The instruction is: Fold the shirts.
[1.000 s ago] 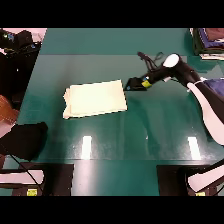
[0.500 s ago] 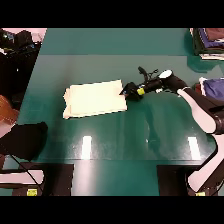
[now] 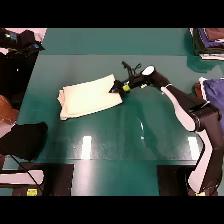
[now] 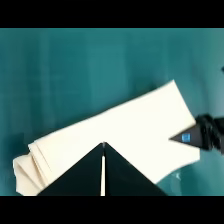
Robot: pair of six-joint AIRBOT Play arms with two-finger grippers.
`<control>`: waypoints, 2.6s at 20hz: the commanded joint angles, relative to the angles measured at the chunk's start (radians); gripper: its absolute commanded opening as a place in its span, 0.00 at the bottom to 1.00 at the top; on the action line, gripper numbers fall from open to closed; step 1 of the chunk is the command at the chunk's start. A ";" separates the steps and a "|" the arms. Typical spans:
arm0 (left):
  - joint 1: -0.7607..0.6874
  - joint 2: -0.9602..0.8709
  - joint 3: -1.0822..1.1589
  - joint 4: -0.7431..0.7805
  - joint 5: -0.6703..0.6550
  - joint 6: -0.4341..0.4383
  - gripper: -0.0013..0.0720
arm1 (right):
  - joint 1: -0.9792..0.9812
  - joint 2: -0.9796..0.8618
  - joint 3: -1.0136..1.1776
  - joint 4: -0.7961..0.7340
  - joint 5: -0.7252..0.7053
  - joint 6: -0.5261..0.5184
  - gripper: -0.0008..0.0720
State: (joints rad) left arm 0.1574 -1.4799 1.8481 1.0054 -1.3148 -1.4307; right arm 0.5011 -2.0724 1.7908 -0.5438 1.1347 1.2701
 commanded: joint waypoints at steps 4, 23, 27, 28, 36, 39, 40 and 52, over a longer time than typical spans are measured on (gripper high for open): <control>-0.231 0.001 0.000 -0.013 0.025 0.054 0.05 | -0.309 0.190 0.072 -0.233 0.051 0.119 0.03; -0.432 0.001 0.000 -0.018 0.155 0.069 0.05 | -1.085 0.416 0.231 -0.278 0.046 0.087 0.03; -0.432 0.001 0.000 -0.018 0.152 0.069 0.05 | -1.102 0.484 0.281 -0.300 0.017 0.080 0.03; -0.432 0.001 0.000 -0.018 0.153 0.069 0.05 | -1.114 0.523 0.236 -0.298 -0.004 0.066 0.03; -0.432 0.001 0.000 -0.018 0.127 0.071 0.05 | -1.234 0.761 -0.098 -0.480 0.156 0.003 0.03; -0.432 0.001 0.000 -0.018 0.101 0.078 0.05 | -1.276 0.873 -0.282 -0.652 0.187 0.004 0.03; -0.432 0.001 0.000 -0.018 0.095 0.078 0.05 | -1.300 0.914 -0.347 -0.684 0.190 0.004 0.03; -0.432 0.001 0.000 -0.018 0.094 0.103 0.05 | -1.520 1.062 -0.584 -0.647 0.272 0.005 0.75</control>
State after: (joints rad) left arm -0.2741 -1.4799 1.8481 0.9878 -1.2232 -1.3312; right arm -1.0054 -1.0206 1.1896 -1.2461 1.3869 1.2739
